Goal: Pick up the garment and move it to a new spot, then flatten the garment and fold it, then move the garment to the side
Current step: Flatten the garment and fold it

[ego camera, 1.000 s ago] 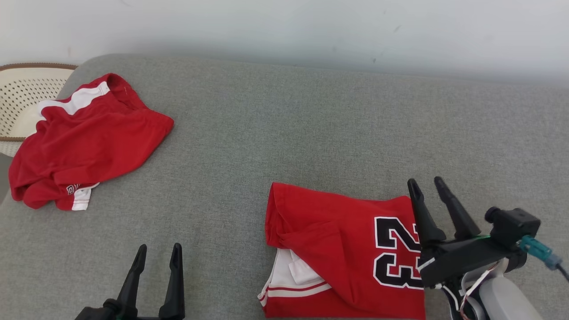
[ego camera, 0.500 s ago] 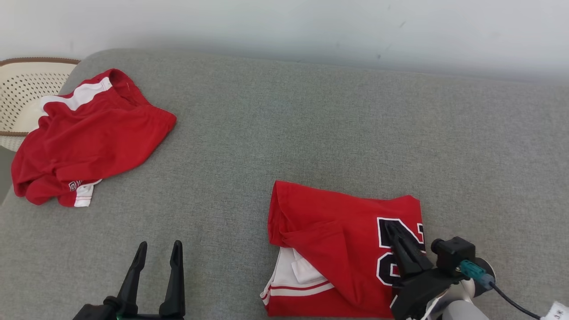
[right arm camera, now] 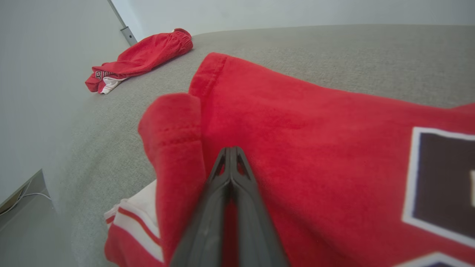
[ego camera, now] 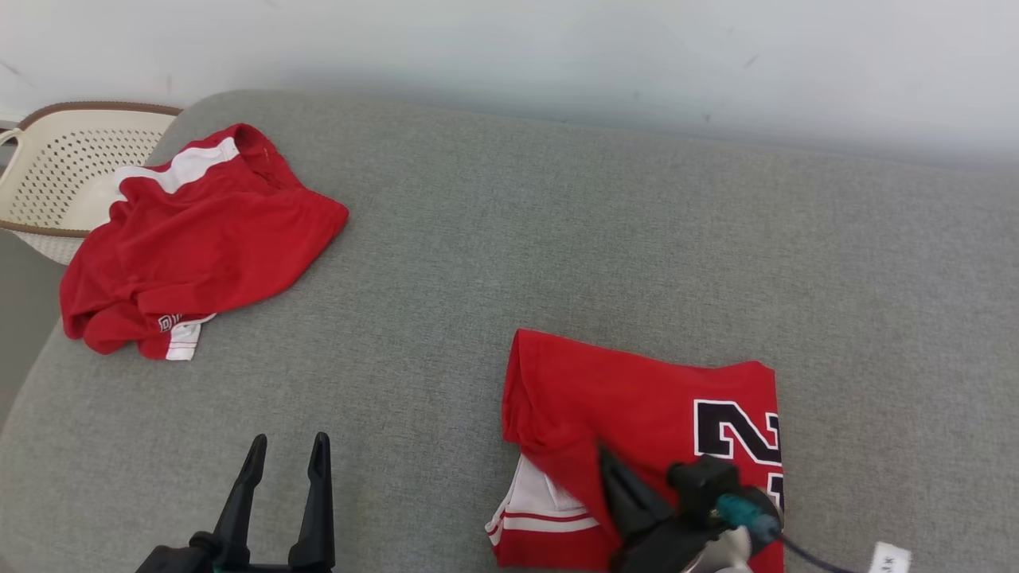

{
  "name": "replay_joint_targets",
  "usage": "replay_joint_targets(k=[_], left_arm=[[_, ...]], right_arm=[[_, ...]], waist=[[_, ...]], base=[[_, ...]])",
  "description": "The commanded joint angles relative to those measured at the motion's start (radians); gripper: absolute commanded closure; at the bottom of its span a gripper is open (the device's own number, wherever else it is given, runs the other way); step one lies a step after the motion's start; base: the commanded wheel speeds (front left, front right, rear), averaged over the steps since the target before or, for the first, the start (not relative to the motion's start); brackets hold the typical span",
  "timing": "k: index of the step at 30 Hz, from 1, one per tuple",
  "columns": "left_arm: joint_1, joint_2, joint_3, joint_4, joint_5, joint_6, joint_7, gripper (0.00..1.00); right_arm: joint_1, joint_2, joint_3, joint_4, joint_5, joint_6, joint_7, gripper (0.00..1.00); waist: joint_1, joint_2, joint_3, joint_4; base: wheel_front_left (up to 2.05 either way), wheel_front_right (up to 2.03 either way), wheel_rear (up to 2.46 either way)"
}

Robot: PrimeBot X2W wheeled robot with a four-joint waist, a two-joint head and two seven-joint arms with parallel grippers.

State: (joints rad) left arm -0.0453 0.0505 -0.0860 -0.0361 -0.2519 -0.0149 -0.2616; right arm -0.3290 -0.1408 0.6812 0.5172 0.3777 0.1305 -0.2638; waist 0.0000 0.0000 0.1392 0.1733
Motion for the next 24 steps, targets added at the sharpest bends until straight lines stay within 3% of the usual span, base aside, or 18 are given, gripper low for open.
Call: replay_joint_targets(k=[1,9,14,18,19,20,21,24], left_arm=[[0.006,0.000,-0.001,0.000,0.001,0.004,-0.004,0.00],[0.019,0.000,0.003,0.007,-0.005,0.003,-0.004,0.00],[0.030,0.000,0.013,0.003,-0.005,0.006,-0.004,0.00],[0.040,0.000,0.026,-0.006,-0.002,0.007,-0.004,0.00],[0.044,0.000,0.029,-0.007,-0.002,0.009,-0.004,0.00],[0.048,0.000,0.030,-0.009,-0.002,0.010,-0.004,0.00],[0.051,0.000,0.034,-0.010,-0.001,0.013,-0.004,0.00],[0.049,0.000,0.040,-0.013,0.003,0.014,-0.004,0.00]], right_arm=[[0.007,0.011,0.040,0.003,0.018,0.000,-0.001,1.00],[-0.007,0.013,0.215,0.031,0.108,0.000,-0.001,1.00],[-0.024,-0.003,0.194,-0.012,0.136,0.000,-0.001,1.00],[-0.023,-0.033,0.106,-0.055,0.121,0.000,-0.001,0.96],[-0.021,-0.038,0.072,-0.064,0.116,0.000,-0.001,0.64],[-0.019,-0.043,0.040,-0.070,0.110,0.000,-0.001,0.08],[-0.016,-0.048,0.004,-0.078,0.101,0.000,-0.001,0.00],[0.001,-0.066,-0.102,-0.096,0.072,0.000,-0.001,0.00]], waist=[[0.0000,0.0000,-0.007,0.011],[0.0000,0.0000,-0.023,0.029],[0.0000,0.0000,-0.031,0.020],[0.0000,0.0000,-0.040,0.000],[0.0000,0.0000,-0.042,-0.006],[0.0000,0.0000,-0.043,-0.012],[0.0000,0.0000,-0.045,-0.018],[0.0000,0.0000,-0.050,-0.036]], base=[[0.00,0.00,0.00],[0.00,0.00,0.00],[0.00,0.00,0.00],[0.00,0.00,0.00],[0.00,0.00,0.00],[0.00,0.00,0.00],[0.00,0.00,0.00],[0.00,0.00,0.00]])
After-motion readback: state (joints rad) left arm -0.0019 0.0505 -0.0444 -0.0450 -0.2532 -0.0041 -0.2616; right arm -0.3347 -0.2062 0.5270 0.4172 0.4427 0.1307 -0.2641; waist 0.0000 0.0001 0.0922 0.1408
